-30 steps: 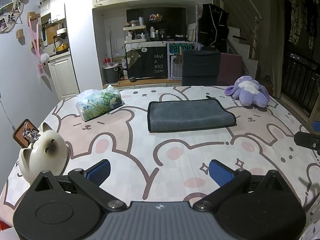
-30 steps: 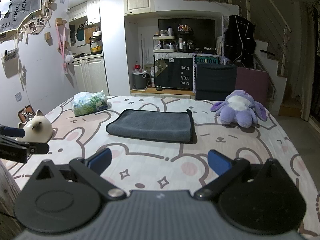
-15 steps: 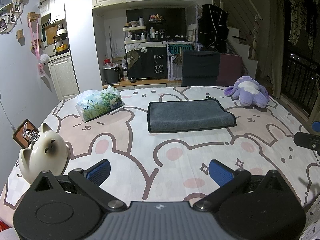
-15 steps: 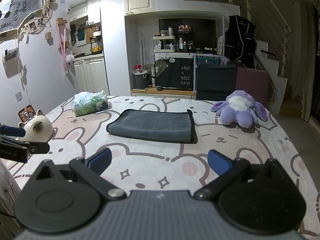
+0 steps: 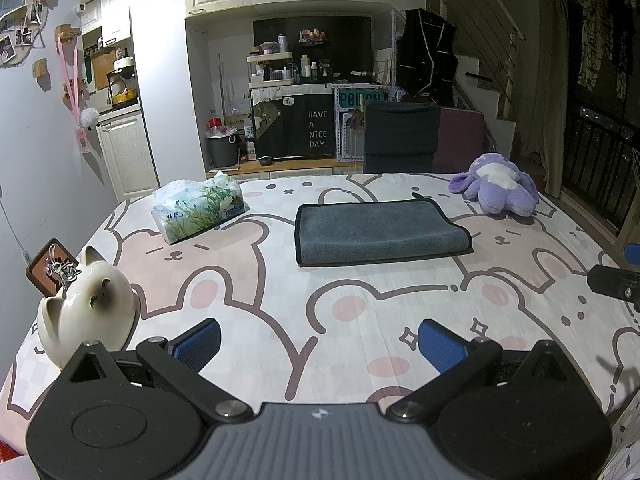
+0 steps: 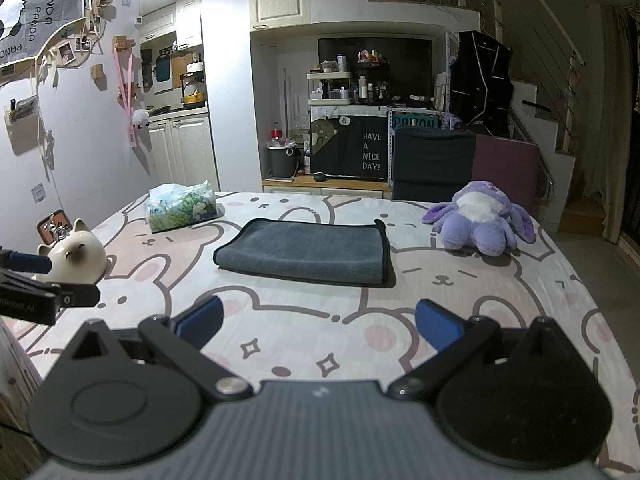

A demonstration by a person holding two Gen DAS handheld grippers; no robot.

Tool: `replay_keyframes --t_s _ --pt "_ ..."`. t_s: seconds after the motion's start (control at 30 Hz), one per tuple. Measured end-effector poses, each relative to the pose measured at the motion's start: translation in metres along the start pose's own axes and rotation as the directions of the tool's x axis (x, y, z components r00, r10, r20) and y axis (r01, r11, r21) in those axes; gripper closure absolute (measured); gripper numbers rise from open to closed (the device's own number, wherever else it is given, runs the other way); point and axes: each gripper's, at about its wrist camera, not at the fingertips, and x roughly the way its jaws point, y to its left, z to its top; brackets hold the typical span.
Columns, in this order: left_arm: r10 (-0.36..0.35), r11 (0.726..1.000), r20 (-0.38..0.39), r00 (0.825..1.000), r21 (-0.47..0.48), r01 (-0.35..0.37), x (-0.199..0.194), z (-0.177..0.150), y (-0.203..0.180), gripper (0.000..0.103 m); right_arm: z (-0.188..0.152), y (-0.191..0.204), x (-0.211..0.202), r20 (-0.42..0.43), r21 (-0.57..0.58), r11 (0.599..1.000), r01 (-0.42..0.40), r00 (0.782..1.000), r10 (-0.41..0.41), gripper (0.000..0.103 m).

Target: Fold towel

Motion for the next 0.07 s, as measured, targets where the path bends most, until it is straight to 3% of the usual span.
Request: replay_keyframes --t_s 0.07 --pt "0.000 1.000 0.002 1.000 -0.001 0.000 -0.0012 0.0023 -0.0014 0.000 0.0000 -0.0001 0.0000 0.000 0.000 1.000 0.000 1.000 0.000 0.000"
